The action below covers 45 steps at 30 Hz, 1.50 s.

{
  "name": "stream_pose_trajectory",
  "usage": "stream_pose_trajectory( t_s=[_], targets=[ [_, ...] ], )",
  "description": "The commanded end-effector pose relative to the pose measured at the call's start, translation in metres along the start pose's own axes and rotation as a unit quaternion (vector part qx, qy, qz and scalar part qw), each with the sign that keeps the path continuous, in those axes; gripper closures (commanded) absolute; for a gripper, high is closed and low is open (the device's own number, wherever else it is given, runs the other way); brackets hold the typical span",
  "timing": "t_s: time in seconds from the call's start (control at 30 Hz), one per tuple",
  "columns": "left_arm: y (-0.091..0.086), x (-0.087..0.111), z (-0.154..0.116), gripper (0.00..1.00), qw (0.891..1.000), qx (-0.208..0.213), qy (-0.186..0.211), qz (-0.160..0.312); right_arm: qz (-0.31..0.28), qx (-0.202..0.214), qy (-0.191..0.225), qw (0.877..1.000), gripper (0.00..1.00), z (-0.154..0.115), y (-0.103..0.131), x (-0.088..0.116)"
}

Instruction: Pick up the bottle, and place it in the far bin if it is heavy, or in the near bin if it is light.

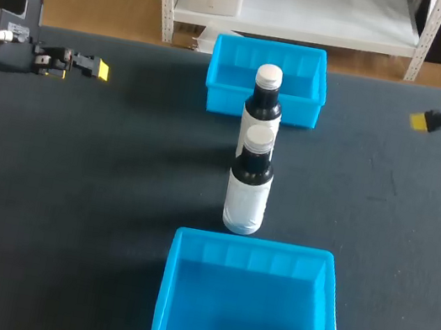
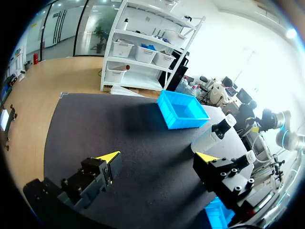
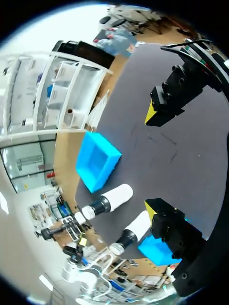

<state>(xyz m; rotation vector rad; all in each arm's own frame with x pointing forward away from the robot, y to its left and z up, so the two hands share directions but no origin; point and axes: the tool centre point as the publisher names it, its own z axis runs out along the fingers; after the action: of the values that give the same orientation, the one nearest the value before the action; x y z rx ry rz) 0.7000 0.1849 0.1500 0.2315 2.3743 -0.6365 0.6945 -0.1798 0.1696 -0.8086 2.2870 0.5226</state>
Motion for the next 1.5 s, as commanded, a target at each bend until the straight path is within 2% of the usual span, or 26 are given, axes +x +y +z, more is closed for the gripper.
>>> stream_pose_trajectory(
  t_s=[0.03,0.33,0.37,0.5,0.87,1.1,1.27,1.5],
  targets=[
    [0.000,0.000,0.000,0.00,1.000,0.000,0.000,0.000,-0.158,-0.152,0.030,0.975,0.00,-0.002,-0.007,-0.002],
    [0.000,0.000,0.000,0.00,1.000,0.000,0.000,0.000,-0.158,-0.152,0.030,0.975,0.00,-0.002,-0.007,-0.002],
    [0.000,0.000,0.000,0.00,1.000,0.000,0.000,0.000,-0.188,-0.153,0.013,0.970,0.00,0.001,0.000,-0.005],
    [0.000,0.000,0.000,0.00,1.000,0.000,0.000,0.000,-0.246,-0.140,-0.001,0.959,0.00,0.014,0.029,-0.007],
    [0.000,0.000,0.000,0.00,1.000,0.000,0.000,0.000,-0.260,-0.159,-0.042,0.951,0.00,0.048,0.096,0.001],
    [0.000,0.000,0.000,0.00,1.000,0.000,0.000,0.000,-0.301,-0.184,-0.056,0.934,0.00,0.062,0.139,-0.002],
    [0.000,0.000,0.000,0.00,1.000,0.000,0.000,0.000,-0.306,-0.214,-0.063,0.925,0.00,0.069,0.159,-0.002],
    [0.000,0.000,0.000,0.00,1.000,0.000,0.000,0.000,-0.295,-0.244,-0.067,0.921,0.00,0.090,0.179,-0.001]
  ],
)
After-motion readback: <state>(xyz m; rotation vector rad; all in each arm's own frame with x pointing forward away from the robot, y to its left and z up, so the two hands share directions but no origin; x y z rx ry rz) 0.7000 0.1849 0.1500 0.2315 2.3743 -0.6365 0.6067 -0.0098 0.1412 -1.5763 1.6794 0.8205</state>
